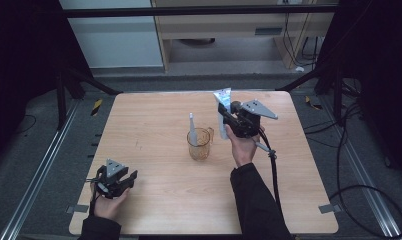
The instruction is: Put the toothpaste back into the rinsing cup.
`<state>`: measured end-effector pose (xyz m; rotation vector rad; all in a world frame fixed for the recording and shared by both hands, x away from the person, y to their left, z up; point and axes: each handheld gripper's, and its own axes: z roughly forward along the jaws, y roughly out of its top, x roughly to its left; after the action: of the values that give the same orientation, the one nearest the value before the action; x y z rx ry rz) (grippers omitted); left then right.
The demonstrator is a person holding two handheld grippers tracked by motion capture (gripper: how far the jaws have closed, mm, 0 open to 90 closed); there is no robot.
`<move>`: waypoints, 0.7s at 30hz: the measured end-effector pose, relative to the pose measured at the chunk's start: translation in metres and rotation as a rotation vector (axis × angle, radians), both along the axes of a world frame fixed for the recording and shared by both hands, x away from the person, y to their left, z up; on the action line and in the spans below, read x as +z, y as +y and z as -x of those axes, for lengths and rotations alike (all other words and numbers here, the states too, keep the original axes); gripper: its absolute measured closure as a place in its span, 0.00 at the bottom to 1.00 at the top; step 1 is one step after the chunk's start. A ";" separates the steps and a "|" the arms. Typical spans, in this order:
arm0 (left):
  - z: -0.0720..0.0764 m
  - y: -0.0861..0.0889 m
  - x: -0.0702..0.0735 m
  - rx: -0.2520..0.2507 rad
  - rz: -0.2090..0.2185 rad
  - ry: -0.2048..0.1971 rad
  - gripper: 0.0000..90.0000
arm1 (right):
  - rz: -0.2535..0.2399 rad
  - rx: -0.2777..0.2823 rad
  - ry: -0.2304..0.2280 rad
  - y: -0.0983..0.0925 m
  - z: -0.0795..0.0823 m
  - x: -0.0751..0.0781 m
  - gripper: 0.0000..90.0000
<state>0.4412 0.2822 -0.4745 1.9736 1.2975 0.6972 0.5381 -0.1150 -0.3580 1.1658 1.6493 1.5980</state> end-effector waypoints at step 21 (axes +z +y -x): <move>0.000 0.002 0.000 0.006 0.003 -0.005 0.66 | -0.027 0.028 -0.044 0.041 -0.017 -0.007 0.77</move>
<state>0.4412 0.2841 -0.4741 1.9645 1.3016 0.7022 0.5554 -0.0741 -0.3652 1.1184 1.6273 1.6565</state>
